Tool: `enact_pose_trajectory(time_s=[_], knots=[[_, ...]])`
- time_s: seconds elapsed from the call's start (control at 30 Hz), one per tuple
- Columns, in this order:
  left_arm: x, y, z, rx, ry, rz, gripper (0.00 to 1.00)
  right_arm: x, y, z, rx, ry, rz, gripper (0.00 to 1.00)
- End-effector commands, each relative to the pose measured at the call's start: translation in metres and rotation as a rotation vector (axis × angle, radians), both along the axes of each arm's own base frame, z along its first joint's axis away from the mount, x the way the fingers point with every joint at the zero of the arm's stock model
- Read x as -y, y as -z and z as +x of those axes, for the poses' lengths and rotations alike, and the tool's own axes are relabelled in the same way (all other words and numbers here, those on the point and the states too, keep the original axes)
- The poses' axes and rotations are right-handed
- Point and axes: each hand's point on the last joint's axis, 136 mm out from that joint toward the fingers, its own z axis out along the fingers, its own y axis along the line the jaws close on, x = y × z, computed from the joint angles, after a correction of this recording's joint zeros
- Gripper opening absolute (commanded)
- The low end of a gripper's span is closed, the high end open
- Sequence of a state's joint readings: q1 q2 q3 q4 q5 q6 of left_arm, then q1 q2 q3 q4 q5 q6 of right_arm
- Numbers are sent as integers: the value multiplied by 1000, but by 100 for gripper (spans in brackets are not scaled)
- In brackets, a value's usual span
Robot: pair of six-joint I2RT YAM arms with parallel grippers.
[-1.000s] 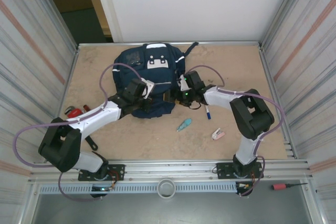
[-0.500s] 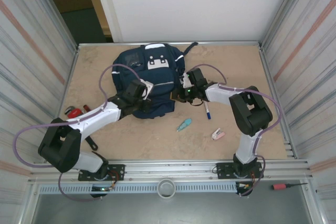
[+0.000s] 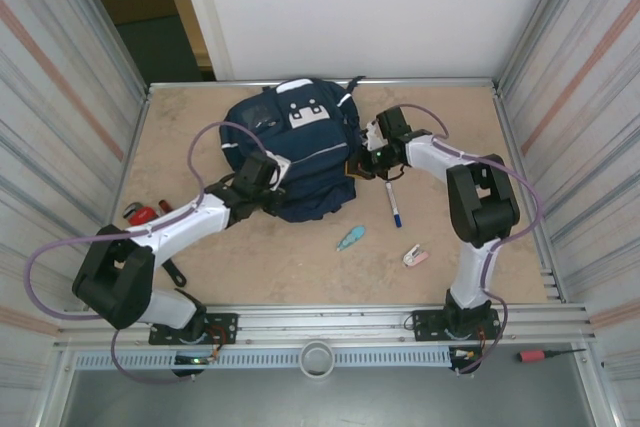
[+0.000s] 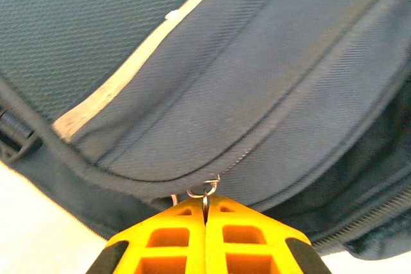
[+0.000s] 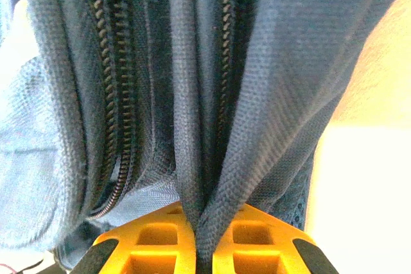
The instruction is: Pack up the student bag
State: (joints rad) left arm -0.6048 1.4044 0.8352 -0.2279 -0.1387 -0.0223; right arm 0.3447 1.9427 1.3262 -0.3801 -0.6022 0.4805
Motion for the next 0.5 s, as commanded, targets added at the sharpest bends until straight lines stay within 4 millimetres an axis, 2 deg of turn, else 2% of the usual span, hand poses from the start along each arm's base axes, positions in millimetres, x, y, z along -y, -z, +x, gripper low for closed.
enact_pose_trajectory(time_s=[0.0,0.1,0.2,0.27,0.33,0.47], knots=[[28,-6,-11,-10,91,-76,0,-14,-12,24,69,-33,18,6],[45,-6,-9,-17,117,-84,0,-22,-20,35,83,-39,16,14],[60,-7,-4,-22,133,-84,0,-5,-30,38,117,11,-45,32],[67,-8,-2,-27,145,-83,0,11,-30,26,139,51,-113,40],[71,-9,-1,-22,152,-79,0,20,-29,5,146,74,-133,51],[69,-10,-1,-12,147,-73,0,17,-12,-35,115,73,-133,77]])
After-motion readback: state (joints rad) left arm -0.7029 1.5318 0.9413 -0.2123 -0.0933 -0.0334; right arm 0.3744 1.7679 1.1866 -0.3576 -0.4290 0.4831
